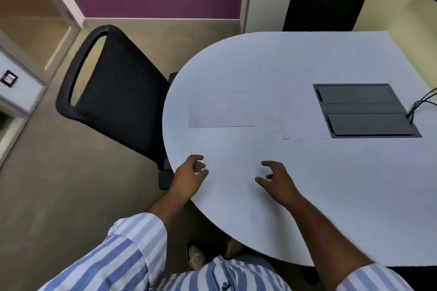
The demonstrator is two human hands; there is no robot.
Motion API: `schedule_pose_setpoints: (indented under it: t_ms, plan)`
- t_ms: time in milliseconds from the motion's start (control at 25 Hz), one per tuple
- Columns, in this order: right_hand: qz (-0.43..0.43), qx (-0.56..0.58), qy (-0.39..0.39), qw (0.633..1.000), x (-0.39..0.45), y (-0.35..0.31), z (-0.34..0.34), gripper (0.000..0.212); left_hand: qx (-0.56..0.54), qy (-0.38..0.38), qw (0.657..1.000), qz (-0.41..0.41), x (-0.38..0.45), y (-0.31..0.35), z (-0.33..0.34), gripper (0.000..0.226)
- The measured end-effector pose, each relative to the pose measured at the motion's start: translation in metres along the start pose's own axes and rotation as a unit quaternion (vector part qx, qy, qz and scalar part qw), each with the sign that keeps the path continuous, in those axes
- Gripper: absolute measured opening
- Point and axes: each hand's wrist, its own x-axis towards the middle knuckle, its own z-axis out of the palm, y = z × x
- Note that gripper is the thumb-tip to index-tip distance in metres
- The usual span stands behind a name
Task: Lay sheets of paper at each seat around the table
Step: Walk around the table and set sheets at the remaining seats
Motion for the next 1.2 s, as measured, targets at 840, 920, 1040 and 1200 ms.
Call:
schedule_pose_setpoints:
  t_ms: [840,920,1040,1200]
  plan:
    - [-0.097,-0.070,-0.172,0.978,0.036,-0.171,0.143,0.046,-0.082,0.155,0.978,-0.114,-0.017,-0.112,-0.162,0.025]
    - [-0.103,-0.096,-0.150,0.979,0.030,-0.185,0.168,0.044,-0.100,0.077,0.983,-0.136,-0.010,-0.138,-0.197,0.033]
    - [-0.069,-0.101,-0.131,0.984,0.009,-0.210,0.211,0.044,-0.060,-0.036,0.986,-0.153,-0.005,-0.183,-0.262,0.048]
    - [-0.030,-0.084,-0.100,0.991,-0.019,-0.250,0.249,0.041,-0.029,-0.020,0.991,-0.127,0.005,-0.214,-0.340,0.035]
